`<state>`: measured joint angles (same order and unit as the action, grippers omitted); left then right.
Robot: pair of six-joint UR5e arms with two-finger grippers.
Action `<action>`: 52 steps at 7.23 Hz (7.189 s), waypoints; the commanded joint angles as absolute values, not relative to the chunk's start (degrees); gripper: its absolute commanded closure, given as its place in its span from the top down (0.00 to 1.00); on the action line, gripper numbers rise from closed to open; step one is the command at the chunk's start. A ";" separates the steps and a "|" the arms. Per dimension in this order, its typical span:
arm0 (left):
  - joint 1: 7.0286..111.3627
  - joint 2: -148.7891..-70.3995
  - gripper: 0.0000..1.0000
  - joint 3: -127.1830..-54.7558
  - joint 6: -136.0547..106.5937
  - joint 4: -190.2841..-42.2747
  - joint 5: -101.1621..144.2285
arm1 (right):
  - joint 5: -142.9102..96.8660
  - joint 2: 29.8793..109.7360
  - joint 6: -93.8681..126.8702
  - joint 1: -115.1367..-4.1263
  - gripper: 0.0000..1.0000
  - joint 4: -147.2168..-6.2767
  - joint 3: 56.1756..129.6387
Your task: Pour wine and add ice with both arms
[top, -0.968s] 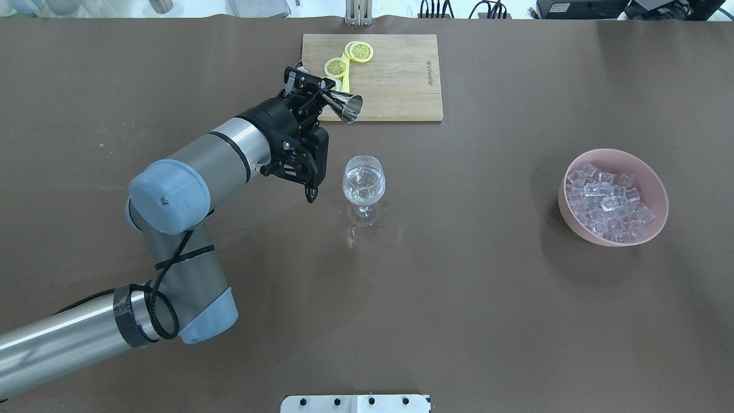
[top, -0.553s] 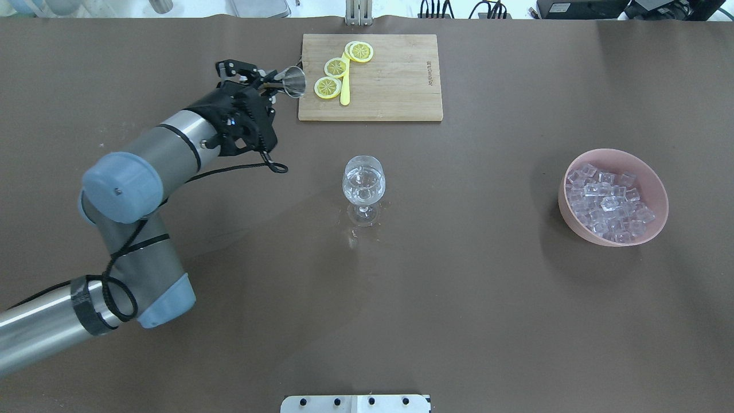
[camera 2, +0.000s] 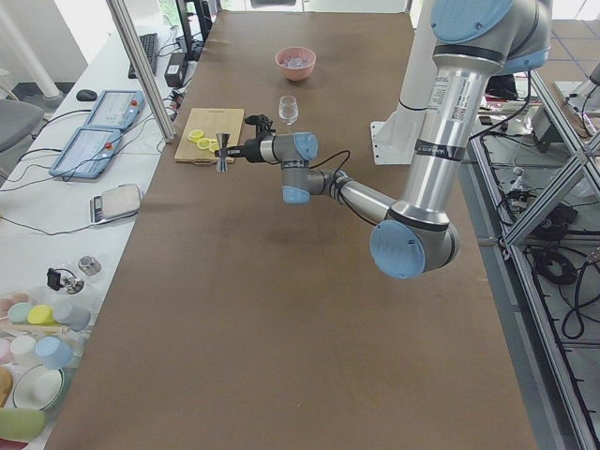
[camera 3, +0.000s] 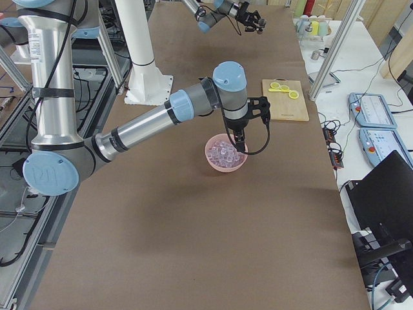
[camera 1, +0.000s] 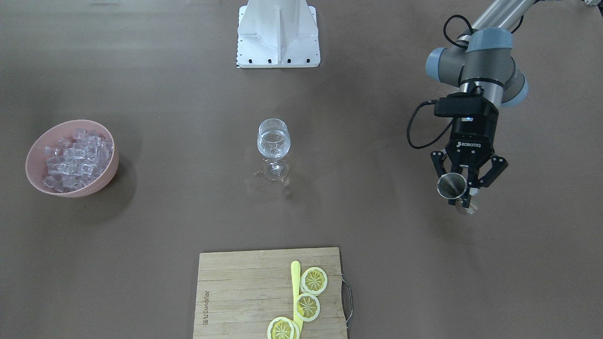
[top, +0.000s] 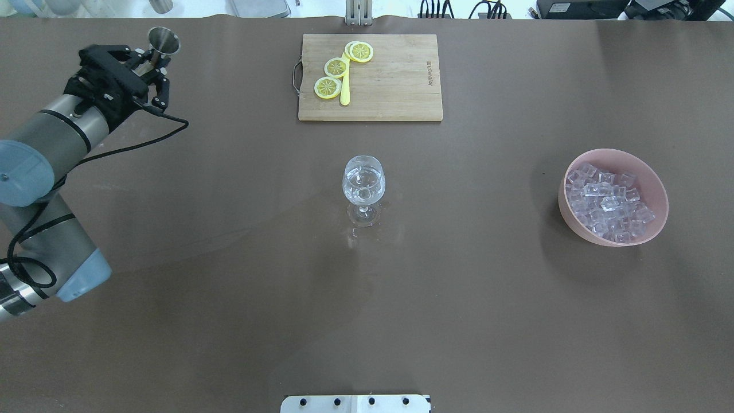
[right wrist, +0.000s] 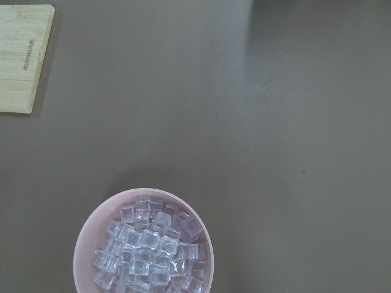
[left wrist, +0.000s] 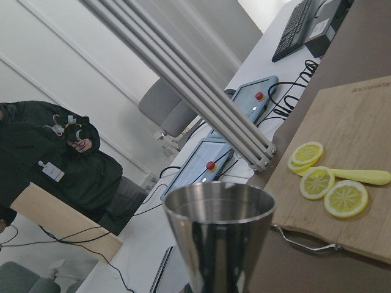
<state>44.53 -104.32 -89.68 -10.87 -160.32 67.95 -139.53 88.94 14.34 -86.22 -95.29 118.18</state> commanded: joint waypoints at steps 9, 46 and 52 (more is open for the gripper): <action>50.62 -111.27 0.00 -58.55 -57.83 -165.41 70.49 | -138.17 84.29 14.94 -79.37 1.00 -95.36 117.60; 80.86 -91.58 0.99 -98.44 -17.93 -117.42 134.56 | -126.82 83.85 35.07 -54.14 0.00 -87.09 107.90; 80.77 -87.98 0.99 -99.14 -18.46 -119.53 134.56 | -125.17 52.87 64.28 -45.73 0.00 -104.42 112.96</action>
<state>80.78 -88.26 -99.11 -18.37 -119.37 134.57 -126.17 59.03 56.59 -48.97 -104.21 114.39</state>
